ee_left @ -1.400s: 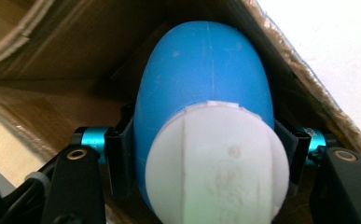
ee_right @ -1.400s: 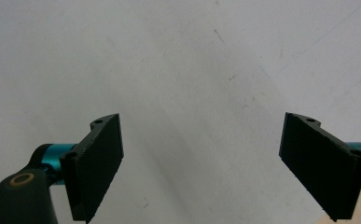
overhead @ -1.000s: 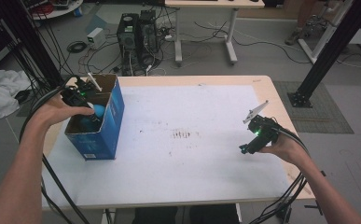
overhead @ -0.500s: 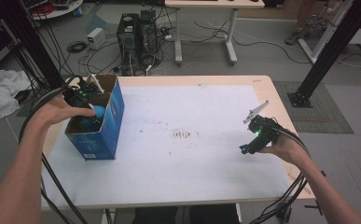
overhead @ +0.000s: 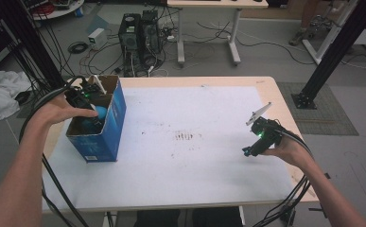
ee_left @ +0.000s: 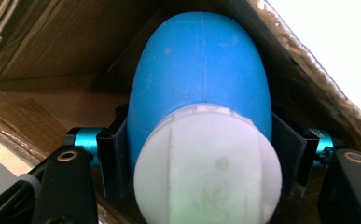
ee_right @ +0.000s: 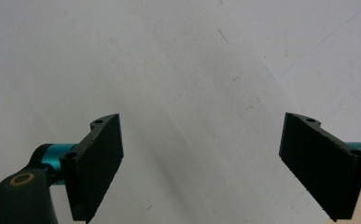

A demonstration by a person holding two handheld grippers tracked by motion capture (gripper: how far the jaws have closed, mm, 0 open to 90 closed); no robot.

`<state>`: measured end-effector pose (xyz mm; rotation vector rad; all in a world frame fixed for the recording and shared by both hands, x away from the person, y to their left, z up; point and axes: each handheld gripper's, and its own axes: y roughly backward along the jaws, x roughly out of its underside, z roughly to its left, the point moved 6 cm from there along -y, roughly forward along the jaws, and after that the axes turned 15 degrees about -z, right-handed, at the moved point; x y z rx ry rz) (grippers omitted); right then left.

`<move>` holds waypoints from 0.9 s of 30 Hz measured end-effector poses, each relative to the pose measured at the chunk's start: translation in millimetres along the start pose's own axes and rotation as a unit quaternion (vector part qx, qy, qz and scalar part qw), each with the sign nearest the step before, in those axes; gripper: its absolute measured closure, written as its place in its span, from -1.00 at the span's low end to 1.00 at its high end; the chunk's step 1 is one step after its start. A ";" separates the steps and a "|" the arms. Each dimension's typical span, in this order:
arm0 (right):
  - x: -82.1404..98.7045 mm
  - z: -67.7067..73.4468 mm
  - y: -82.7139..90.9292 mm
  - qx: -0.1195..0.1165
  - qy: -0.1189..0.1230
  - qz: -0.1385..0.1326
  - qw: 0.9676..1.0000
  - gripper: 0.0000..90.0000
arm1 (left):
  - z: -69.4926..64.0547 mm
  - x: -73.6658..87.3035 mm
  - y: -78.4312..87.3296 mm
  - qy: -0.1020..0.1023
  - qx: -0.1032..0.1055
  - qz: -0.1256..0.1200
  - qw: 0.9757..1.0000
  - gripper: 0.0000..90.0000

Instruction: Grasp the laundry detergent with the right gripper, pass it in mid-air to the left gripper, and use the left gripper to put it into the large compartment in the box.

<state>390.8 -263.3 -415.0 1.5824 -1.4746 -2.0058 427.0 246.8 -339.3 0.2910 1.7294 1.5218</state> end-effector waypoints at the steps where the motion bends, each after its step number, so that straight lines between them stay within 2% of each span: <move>1: 0.0 0.1 0.0 0.001 0.000 0.000 1.000 -0.72 | 0.0 -0.4 -0.1 0.005 -0.002 -0.004 1.000 -0.25; 11: 0.4 0.1 0.9 0.001 -0.001 -0.001 1.000 -0.72 | 1.9 -5.7 6.0 -0.003 -0.006 -0.003 1.000 -0.25; 20: 1.2 -0.1 3.0 0.003 -0.005 -0.002 1.000 -0.72 | 1.0 -17.2 21.2 -0.011 -0.015 -0.006 1.000 -0.31; 23: 1.2 -0.2 3.1 0.003 -0.005 -0.002 1.000 -0.72 | 0.0 -18.2 22.1 -0.009 -0.014 -0.008 1.000 -0.31; 27: 1.0 -0.9 3.3 0.003 -0.005 -0.003 1.000 -0.72 | -1.3 -22.7 29.4 -0.016 -0.014 -0.010 1.000 -0.31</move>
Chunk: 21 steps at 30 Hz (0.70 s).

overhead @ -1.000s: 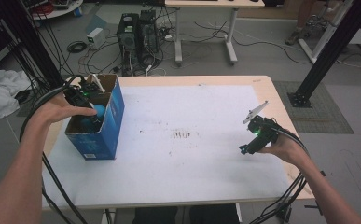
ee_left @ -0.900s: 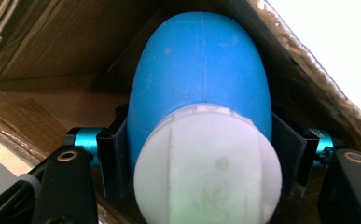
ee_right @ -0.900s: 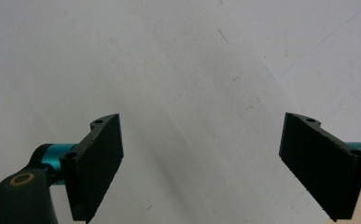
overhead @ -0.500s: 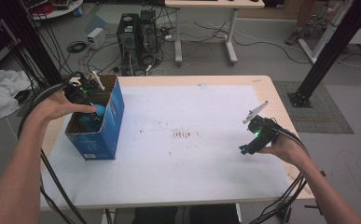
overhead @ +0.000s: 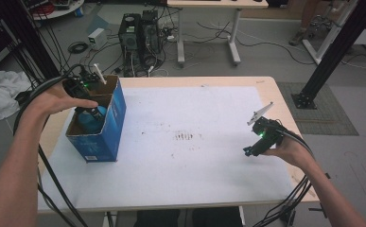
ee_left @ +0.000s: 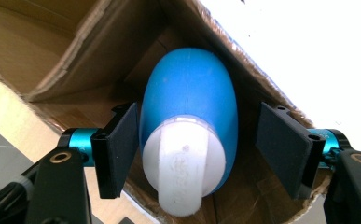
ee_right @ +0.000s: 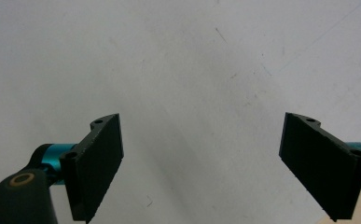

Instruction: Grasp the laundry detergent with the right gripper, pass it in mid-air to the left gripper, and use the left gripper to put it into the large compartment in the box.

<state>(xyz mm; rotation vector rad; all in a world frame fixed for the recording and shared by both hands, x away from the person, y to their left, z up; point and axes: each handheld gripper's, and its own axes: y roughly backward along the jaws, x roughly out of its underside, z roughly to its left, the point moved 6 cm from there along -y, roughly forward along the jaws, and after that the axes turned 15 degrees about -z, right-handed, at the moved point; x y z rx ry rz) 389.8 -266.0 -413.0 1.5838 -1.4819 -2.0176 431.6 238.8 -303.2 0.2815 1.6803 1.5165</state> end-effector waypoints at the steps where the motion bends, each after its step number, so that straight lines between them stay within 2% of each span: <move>1: -0.1 0.1 0.1 0.001 -0.002 -0.001 1.000 -0.72 | 0.7 -0.2 1.7 0.000 -0.005 0.004 1.000 -0.31; 3: 0.0 0.0 0.3 0.000 -0.001 0.000 1.000 -0.72 | 2.1 0.1 4.8 -0.006 -0.011 0.015 1.000 -0.31; 7: 0.6 -1.0 1.1 0.002 -0.001 0.001 1.000 -0.72 | 1.7 -6.4 15.3 0.000 -0.013 -0.007 1.000 -0.31; 12: 0.9 -1.0 0.7 0.002 -0.001 0.003 1.000 -0.72 | -1.0 -16.8 27.9 -0.011 -0.019 -0.011 1.000 -0.31; 14: 0.0 -0.6 1.1 0.002 -0.004 0.003 1.000 -0.72 | -5.5 -28.0 36.4 -0.016 -0.016 -0.026 0.999 -0.31; 16: -0.7 -0.4 1.0 0.002 -0.002 0.002 1.000 -0.72 | -10.0 -37.2 42.5 -0.029 -0.016 -0.029 0.999 -0.31; 17: -0.7 -0.4 1.0 0.002 -0.002 0.002 1.000 -0.72 | -10.0 -37.2 42.5 -0.029 -0.016 -0.029 0.999 -0.31; 18: -1.0 -0.3 0.9 0.003 0.000 0.002 1.000 -0.72 | -15.5 -46.9 47.1 -0.039 -0.015 -0.037 0.998 -0.31; 21: -2.4 -0.3 1.0 0.002 0.000 0.003 1.000 -0.72 | -24.6 -59.9 51.8 -0.051 -0.005 -0.044 0.998 -0.31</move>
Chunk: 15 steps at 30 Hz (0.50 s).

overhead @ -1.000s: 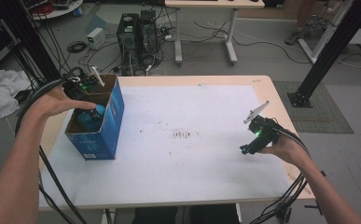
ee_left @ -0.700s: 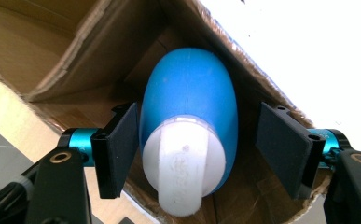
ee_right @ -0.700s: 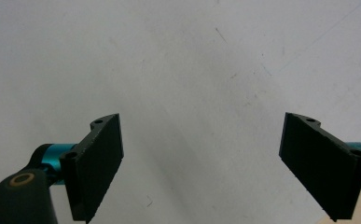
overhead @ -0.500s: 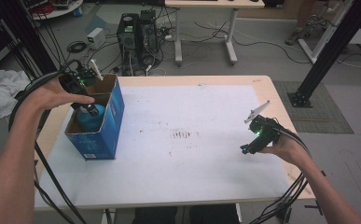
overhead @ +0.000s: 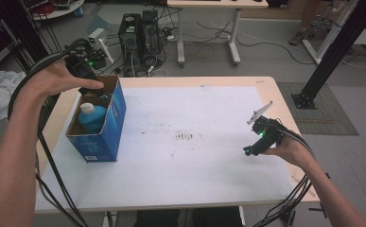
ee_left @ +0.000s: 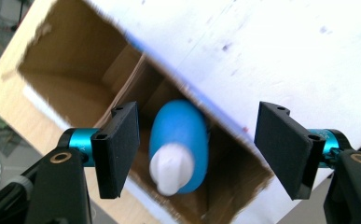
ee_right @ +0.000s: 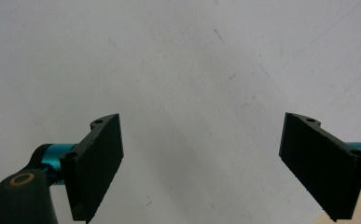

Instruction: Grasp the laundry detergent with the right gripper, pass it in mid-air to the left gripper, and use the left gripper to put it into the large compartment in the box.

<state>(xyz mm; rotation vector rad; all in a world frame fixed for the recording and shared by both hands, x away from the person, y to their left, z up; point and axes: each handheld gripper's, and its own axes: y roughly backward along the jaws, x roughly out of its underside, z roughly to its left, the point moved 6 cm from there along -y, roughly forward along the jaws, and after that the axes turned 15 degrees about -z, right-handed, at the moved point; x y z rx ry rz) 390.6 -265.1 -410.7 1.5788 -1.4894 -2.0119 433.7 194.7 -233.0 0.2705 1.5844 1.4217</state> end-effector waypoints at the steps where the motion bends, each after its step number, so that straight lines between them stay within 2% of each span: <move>1: -0.5 0.1 0.2 0.000 0.000 0.001 1.000 -0.72 | -2.7 -5.1 0.4 -0.004 0.001 -0.004 1.000 -0.31; 3: -0.9 0.2 0.1 0.001 0.000 0.001 1.000 -0.72 | -5.5 -10.2 0.4 -0.007 0.004 -0.008 1.000 -0.31; 4: -1.4 0.1 0.1 -0.001 0.002 0.001 1.000 -0.72 | -10.9 -18.4 -0.4 -0.015 0.011 -0.010 1.000 -0.31; 8: -2.3 0.6 0.0 -0.001 0.000 0.000 1.000 -0.72 | -23.8 -34.5 -8.0 -0.028 0.025 -0.013 0.999 -0.31; 14: -2.3 -0.5 0.4 0.001 -0.001 0.001 1.000 -0.72 | -44.8 -53.8 -32.3 -0.044 0.042 -0.004 0.998 -0.31; 15: -2.6 -0.5 0.4 0.001 -0.001 0.000 1.000 -0.72 | -48.3 -56.6 -36.8 -0.047 0.042 -0.004 0.998 -0.37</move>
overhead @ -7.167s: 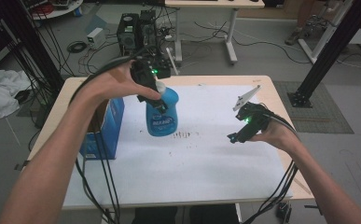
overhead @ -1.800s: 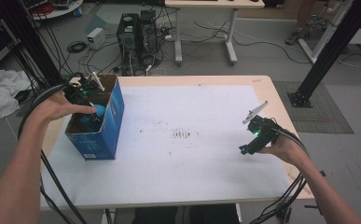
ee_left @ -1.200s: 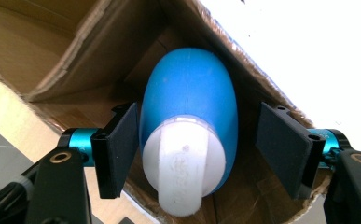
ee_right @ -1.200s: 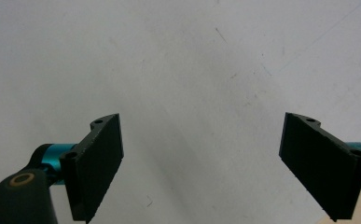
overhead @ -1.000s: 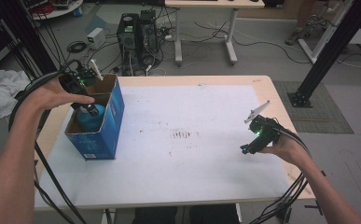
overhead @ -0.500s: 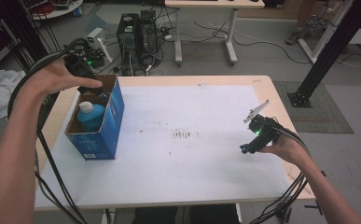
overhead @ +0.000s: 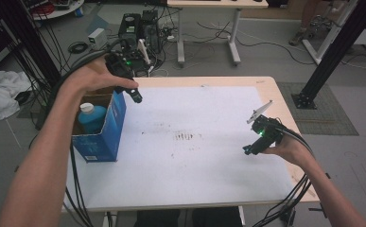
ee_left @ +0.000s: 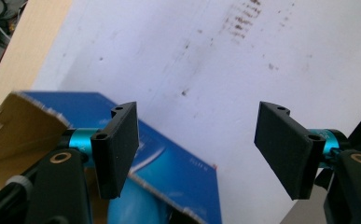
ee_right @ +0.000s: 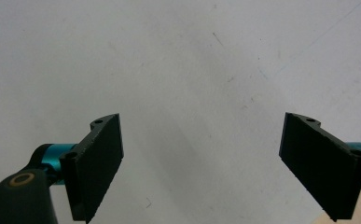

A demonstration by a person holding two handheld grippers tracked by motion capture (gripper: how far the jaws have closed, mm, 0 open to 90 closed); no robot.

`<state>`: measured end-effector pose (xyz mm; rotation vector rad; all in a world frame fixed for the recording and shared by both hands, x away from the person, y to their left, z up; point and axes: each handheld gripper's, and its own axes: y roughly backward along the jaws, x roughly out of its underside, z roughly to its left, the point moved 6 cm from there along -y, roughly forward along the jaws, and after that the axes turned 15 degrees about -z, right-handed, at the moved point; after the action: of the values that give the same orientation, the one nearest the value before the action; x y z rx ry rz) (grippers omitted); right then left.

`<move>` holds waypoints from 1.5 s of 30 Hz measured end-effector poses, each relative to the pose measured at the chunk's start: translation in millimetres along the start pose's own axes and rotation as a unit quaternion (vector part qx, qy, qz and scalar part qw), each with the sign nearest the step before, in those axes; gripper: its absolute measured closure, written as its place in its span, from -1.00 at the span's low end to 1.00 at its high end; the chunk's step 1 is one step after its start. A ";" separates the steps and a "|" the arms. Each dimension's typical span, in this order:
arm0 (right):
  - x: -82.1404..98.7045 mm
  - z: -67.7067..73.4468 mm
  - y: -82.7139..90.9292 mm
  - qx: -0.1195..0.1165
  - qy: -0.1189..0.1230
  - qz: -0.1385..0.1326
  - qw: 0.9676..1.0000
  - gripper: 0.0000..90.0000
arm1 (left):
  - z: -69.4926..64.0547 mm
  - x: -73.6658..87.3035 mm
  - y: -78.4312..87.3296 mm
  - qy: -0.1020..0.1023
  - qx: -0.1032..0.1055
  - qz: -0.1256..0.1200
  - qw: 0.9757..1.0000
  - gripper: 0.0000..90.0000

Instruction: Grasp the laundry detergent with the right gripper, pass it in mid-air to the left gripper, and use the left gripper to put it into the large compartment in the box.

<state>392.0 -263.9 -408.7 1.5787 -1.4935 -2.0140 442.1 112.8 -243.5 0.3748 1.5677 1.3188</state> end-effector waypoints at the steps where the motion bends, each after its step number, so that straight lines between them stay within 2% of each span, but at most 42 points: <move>1: -0.2 0.3 0.0 0.000 -0.002 0.000 1.000 -0.72 | -3.7 -3.4 -5.9 0.001 0.002 -0.001 1.000 -0.51; 4: -0.4 0.4 0.1 0.001 -0.002 0.000 1.000 -0.72 | -8.9 -7.2 -13.9 -0.005 0.011 0.000 1.000 -0.51; 5: -0.6 0.2 -0.1 0.001 -0.001 -0.001 1.000 -0.72 | -15.7 -11.6 -23.6 -0.009 0.018 -0.006 1.000 -0.51; 8: -1.3 0.6 1.2 0.003 -0.004 0.000 1.000 -0.72 | -24.6 -13.9 -37.8 -0.012 0.029 -0.004 0.999 -0.51; 10: -1.7 0.8 1.7 0.004 -0.004 -0.003 1.000 -0.72 | -26.5 -14.3 -41.1 -0.013 0.032 -0.004 0.999 -0.51; 13: -2.1 0.2 4.5 0.007 -0.004 -0.004 1.000 -0.72 | -36.8 -14.8 -57.2 -0.015 0.050 -0.003 0.999 -0.51; 16: -1.7 -1.1 6.0 0.010 -0.008 -0.005 1.000 -0.72 | -40.9 -14.4 -65.9 -0.015 0.055 -0.001 0.998 -0.51; 17: -0.2 -2.3 8.4 0.013 -0.015 -0.008 1.000 -0.72 | -46.6 -12.5 -77.1 -0.013 0.058 0.002 0.998 -0.51; 20: 0.2 -2.3 9.4 0.013 -0.014 -0.010 1.000 -0.72 | -53.6 -9.8 -86.1 -0.016 0.069 0.002 0.997 -0.51; 25: -2.6 -3.1 10.3 0.016 -0.015 -0.009 1.000 -0.72 | -61.0 -3.2 -100.8 -0.012 0.077 0.007 0.997 -0.51; 32: -6.4 -3.8 12.0 0.019 -0.013 -0.013 1.000 -0.72 | -61.8 1.2 -109.6 -0.010 0.076 0.011 0.997 -0.51; 45: -6.3 -2.2 11.9 0.018 -0.013 -0.013 1.000 -0.72 | -65.5 0.0 -111.9 -0.014 0.075 0.012 0.997 -0.51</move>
<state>391.5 -266.8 -395.4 1.5991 -1.5359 -2.0408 427.2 36.9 -347.5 0.5048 1.6492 1.2122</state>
